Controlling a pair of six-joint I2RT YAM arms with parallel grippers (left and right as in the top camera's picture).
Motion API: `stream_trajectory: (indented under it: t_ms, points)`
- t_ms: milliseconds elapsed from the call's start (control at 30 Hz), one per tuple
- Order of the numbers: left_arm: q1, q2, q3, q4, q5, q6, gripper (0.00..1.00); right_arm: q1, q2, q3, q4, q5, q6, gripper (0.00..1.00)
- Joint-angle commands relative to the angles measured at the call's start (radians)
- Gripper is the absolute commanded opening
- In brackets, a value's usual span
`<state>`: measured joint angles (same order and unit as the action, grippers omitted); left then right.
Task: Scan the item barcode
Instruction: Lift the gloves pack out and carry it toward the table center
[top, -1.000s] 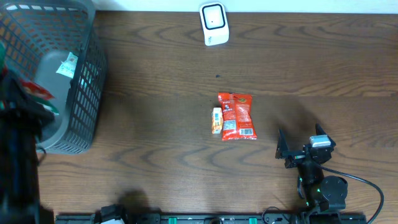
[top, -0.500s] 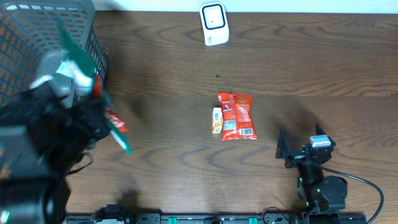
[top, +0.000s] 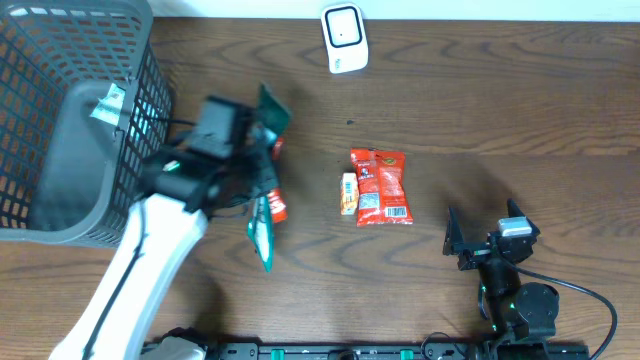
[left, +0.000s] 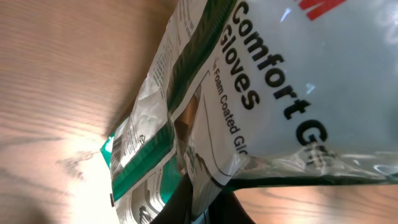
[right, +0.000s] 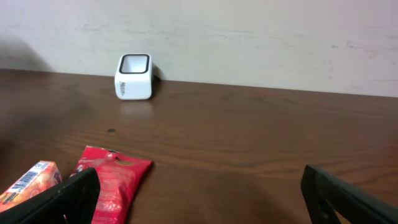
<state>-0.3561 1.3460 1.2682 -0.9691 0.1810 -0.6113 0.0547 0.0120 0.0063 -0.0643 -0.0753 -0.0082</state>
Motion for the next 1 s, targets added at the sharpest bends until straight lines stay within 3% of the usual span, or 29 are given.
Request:
stream_trajectory:
  t_ms: [0,133,400,433,533,567,600,667,767,867,933,967]
  points:
    - [-0.061,0.109,-0.002,0.040,-0.085,-0.061,0.07,-0.011,-0.005,-0.001,-0.003,-0.005,-0.005,0.99]
    - [-0.102,0.235,-0.002,0.087,-0.152,-0.091,0.07,-0.011,-0.005,-0.001,-0.003,-0.005,-0.005,0.99]
    - [-0.143,0.433,-0.002,0.177,-0.140,-0.090,0.08,-0.011,-0.005,-0.001,-0.003,-0.005,-0.005,0.99]
    - [-0.145,0.443,-0.002,0.183,-0.134,-0.089,0.13,-0.011,-0.005,-0.001,-0.003,-0.005,-0.005,0.99]
    - [-0.146,0.443,0.000,0.203,-0.118,-0.047,0.53,-0.011,-0.005,-0.001,-0.004,-0.005,-0.005,0.99]
    - [-0.144,0.441,0.003,0.208,-0.118,-0.031,0.58,-0.011,-0.005,-0.001,-0.003,-0.005,-0.005,0.99]
    - [-0.142,0.435,0.011,0.209,-0.118,0.005,0.72,-0.011,-0.005,-0.001,-0.003,-0.005,-0.005,0.99]
    - [-0.138,0.423,0.034,0.202,-0.114,0.085,0.81,-0.011,-0.005,-0.001,-0.003,-0.005,-0.005,0.99]
    - [-0.123,0.391,0.083,0.158,-0.115,0.150,0.81,-0.011,-0.005,-0.001,-0.003,-0.005,-0.005,0.99]
    - [-0.084,0.351,0.124,0.094,-0.139,0.155,0.67,-0.011,-0.005,-0.001,-0.003,-0.005,-0.005,0.99]
    - [-0.049,0.332,0.124,0.063,-0.180,0.156,0.45,-0.011,-0.005,-0.001,-0.003,-0.005,-0.005,0.99]
    - [-0.032,0.330,0.124,0.043,-0.204,0.156,0.21,-0.011,-0.005,-0.001,-0.004,-0.005,-0.005,0.99]
